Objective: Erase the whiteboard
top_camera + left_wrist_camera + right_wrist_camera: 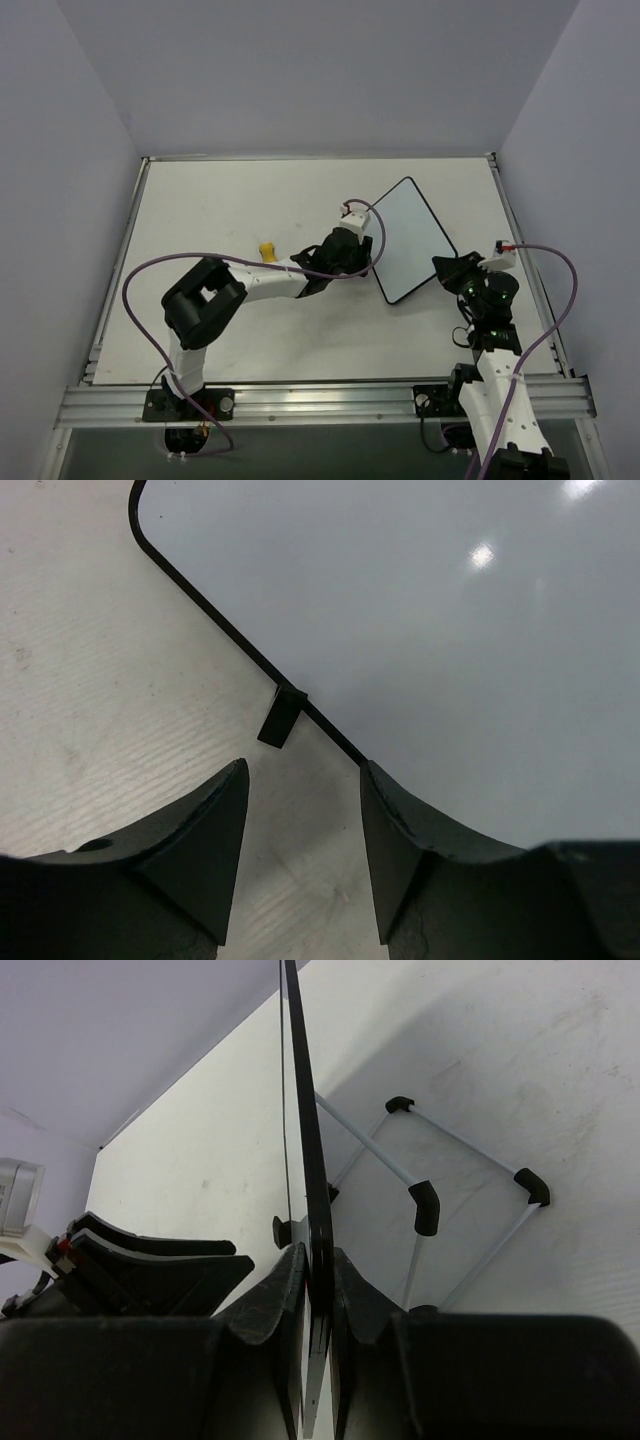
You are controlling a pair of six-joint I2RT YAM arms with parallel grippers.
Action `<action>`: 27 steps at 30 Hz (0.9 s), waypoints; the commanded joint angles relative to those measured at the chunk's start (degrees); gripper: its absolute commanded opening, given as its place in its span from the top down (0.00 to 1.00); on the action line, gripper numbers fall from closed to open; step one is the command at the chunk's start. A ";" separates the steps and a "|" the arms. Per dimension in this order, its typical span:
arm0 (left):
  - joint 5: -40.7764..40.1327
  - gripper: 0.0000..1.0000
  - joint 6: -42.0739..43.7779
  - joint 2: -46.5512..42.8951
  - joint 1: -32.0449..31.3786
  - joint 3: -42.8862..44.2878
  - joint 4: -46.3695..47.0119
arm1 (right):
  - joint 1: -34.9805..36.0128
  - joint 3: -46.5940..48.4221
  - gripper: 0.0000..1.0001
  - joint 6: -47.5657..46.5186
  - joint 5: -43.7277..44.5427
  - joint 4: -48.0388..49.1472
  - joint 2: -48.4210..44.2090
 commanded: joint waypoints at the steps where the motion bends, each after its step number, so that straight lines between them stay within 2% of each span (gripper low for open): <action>1: 1.87 0.45 0.95 0.79 0.06 1.70 4.73 | -0.83 1.31 1.00 -2.83 5.62 -6.40 -1.00; 7: 5.64 0.52 3.68 1.68 2.59 -1.02 11.23 | -0.83 0.26 1.00 -2.48 5.88 -5.87 -2.32; 11: 12.13 0.53 3.60 2.38 6.11 -3.48 15.10 | -0.83 0.25 1.00 -2.48 6.06 -5.70 -1.97; 14: 13.21 0.53 4.38 2.64 7.35 -4.89 17.57 | -0.83 0.34 1.00 -2.48 6.06 -5.78 -1.80; 18: 18.65 0.53 5.35 3.52 7.53 -5.25 20.37 | -0.83 0.34 0.93 -1.95 6.58 -7.01 -2.59; 23: 19.89 0.53 5.27 4.66 7.53 -5.42 21.96 | -0.83 0.61 0.86 -0.46 8.07 -9.55 -3.02; 27: 20.24 0.53 5.18 5.01 7.53 -5.07 22.05 | -0.83 0.69 0.75 0.86 10.09 -11.75 -4.34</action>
